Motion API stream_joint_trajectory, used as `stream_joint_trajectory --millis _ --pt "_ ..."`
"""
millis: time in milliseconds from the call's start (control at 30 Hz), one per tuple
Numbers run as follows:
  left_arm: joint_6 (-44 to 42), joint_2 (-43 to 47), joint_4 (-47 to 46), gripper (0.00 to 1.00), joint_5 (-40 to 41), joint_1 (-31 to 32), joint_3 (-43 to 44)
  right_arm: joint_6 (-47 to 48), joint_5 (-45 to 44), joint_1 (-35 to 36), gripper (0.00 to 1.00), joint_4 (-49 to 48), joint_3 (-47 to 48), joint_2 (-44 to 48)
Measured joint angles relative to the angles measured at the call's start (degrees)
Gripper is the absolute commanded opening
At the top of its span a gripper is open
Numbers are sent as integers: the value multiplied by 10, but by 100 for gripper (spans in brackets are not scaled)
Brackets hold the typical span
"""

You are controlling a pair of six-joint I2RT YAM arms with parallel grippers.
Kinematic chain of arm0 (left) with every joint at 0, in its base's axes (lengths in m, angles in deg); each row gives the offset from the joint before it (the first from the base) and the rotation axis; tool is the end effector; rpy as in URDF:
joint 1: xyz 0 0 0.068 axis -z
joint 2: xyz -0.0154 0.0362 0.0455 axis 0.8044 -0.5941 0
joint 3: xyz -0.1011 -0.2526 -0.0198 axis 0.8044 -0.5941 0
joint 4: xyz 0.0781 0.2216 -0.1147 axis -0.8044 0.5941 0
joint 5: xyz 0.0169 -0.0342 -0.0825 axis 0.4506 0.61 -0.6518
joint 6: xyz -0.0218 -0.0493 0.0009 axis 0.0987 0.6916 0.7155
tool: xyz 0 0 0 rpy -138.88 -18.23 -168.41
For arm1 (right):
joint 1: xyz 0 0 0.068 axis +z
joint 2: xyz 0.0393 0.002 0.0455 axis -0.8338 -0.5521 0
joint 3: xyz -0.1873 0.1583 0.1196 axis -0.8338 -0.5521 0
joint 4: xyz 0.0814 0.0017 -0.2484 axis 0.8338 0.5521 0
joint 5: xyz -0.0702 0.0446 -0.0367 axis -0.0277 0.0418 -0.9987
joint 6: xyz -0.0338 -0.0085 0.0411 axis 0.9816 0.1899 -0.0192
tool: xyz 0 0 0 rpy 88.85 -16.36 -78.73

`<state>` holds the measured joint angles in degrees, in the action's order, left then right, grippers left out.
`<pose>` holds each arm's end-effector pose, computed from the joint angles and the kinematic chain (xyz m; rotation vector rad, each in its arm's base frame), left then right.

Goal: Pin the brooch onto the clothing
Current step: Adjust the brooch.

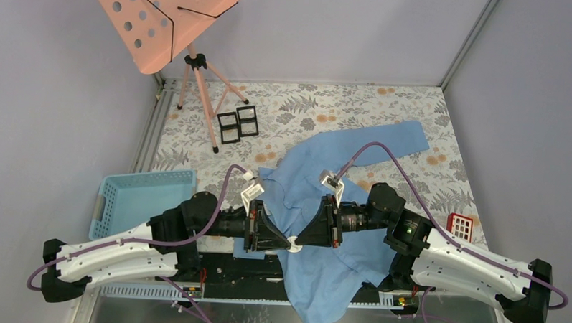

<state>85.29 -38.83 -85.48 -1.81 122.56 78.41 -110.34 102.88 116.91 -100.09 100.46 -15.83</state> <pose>0.0438 -0.1496 0.3074 0.7712 1.8503 -1.6917 0.0712 0.1672 0.3162 -0.9020 1.6402 1.7704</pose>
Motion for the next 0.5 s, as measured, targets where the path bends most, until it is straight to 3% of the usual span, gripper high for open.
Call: stream_joint_trajectory --millis 33,200,233,300,500 --pt "0 0 0 0 0 0 0 0 -1 0 4 0 0 0" --pt "-8 5 26 0 27 0 0 11 -25 0 58 20 0 2" --pt "-10 8 45 0 46 0 0 15 -37 0 64 28 0 3" --pt "-12 15 89 0 88 0 2 24 -67 0 70 47 1 11" --pt "-5 54 243 0 247 0 16 54 -188 0 71 118 1 51"
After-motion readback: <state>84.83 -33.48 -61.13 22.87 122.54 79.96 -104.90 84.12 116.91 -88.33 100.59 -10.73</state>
